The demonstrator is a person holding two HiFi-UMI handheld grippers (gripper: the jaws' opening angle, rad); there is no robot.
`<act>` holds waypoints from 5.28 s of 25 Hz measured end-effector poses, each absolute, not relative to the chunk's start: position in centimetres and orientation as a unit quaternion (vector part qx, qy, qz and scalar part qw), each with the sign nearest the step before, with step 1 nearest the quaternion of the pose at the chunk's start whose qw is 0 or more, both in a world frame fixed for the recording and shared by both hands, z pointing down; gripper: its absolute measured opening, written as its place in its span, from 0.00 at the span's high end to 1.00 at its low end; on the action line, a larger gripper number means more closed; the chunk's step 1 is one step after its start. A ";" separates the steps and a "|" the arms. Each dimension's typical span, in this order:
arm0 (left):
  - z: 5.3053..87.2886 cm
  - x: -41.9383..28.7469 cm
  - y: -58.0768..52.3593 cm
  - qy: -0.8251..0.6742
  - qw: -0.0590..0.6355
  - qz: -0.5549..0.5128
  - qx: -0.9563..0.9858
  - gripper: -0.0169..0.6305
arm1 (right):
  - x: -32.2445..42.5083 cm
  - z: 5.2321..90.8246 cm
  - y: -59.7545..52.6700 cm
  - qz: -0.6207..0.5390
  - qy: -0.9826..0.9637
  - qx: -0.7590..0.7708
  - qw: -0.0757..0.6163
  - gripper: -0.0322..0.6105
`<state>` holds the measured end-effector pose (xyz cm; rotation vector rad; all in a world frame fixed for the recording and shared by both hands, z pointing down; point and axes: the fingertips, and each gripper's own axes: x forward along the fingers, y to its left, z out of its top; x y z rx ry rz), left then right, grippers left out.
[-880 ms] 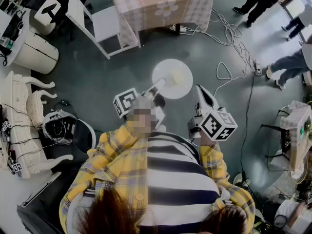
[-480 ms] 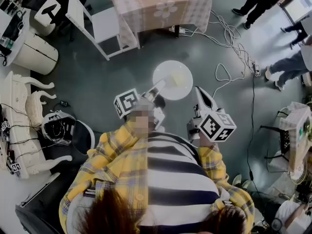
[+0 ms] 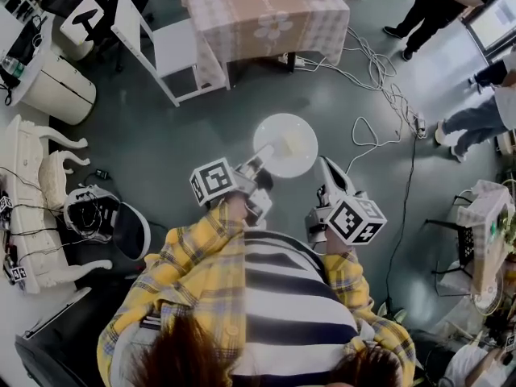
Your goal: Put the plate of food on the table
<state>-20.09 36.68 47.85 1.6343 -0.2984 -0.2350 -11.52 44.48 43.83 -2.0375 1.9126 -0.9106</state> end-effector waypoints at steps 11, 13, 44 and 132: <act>48.7 -18.4 34.9 -0.140 0.672 -0.107 0.719 0.94 | -9.7 44.6 42.7 -0.314 0.647 -0.688 0.100 0.95; 49.0 -17.8 34.0 -0.140 0.673 -0.108 0.718 0.94 | -9.2 44.7 41.9 -0.315 0.646 -0.688 0.102 0.95; 48.4 -8.8 13.8 -0.138 0.673 -0.149 0.711 0.94 | 1.3 42.9 20.8 -0.301 0.667 -0.678 0.063 0.95; 51.8 11.3 -31.9 -0.226 0.686 -0.206 0.661 0.94 | 21.6 46.0 -26.9 -0.339 0.723 -0.602 0.008 0.95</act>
